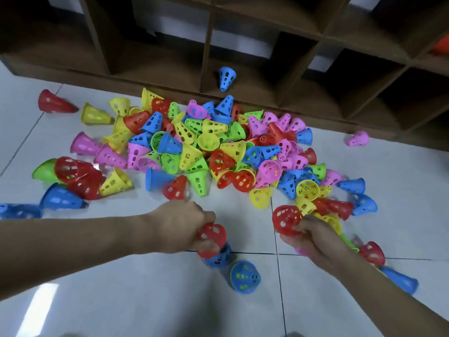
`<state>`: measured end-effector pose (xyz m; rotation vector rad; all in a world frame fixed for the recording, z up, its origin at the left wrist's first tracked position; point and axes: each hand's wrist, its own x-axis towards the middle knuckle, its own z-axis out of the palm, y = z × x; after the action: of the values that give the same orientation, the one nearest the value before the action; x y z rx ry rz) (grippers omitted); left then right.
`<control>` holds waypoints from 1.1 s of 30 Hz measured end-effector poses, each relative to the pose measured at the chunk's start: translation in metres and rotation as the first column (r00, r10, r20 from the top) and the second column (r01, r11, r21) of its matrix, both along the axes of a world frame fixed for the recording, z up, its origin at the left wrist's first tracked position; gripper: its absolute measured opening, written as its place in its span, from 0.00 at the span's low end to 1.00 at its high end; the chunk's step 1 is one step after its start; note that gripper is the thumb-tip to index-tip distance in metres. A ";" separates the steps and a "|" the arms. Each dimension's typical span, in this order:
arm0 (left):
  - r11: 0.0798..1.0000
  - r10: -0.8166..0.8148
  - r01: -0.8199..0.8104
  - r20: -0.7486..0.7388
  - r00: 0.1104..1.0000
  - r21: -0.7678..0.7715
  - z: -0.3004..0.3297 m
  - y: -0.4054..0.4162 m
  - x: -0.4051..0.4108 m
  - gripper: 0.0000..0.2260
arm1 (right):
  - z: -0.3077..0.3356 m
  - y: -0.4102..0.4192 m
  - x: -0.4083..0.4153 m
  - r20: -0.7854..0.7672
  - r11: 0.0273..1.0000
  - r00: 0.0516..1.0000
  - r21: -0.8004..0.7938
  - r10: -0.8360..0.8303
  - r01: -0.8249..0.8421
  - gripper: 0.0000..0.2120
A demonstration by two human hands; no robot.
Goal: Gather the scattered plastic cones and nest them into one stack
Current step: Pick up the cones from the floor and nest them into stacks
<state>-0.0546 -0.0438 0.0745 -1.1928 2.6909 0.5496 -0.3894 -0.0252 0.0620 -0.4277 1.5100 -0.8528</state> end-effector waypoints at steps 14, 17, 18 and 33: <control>0.999 0.032 -0.029 0.237 0.971 -0.017 -0.034 0.025 -0.063 0.20 | -0.012 0.055 -0.003 0.546 0.971 0.837 -0.177 -0.040 0.162 0.15; 0.998 0.055 -0.055 0.217 0.975 -0.007 -0.041 0.026 -0.065 0.21 | -0.006 0.041 -0.006 0.432 0.962 0.882 -0.100 -0.187 0.253 0.22; 0.998 0.063 -0.064 0.206 0.976 -0.004 -0.043 0.026 -0.065 0.22 | -0.006 0.035 -0.008 0.369 0.957 0.902 -0.092 -0.224 0.276 0.22; 0.902 0.269 -0.222 -0.080 0.960 0.371 -0.070 0.037 -0.034 0.37 | -0.028 0.090 0.018 -0.117 0.960 0.992 -0.267 0.052 -0.082 0.37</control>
<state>-0.0884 -0.0064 0.0043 -1.4334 2.3966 1.1379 -0.3710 0.0645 0.0336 -0.7345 1.4731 -1.0004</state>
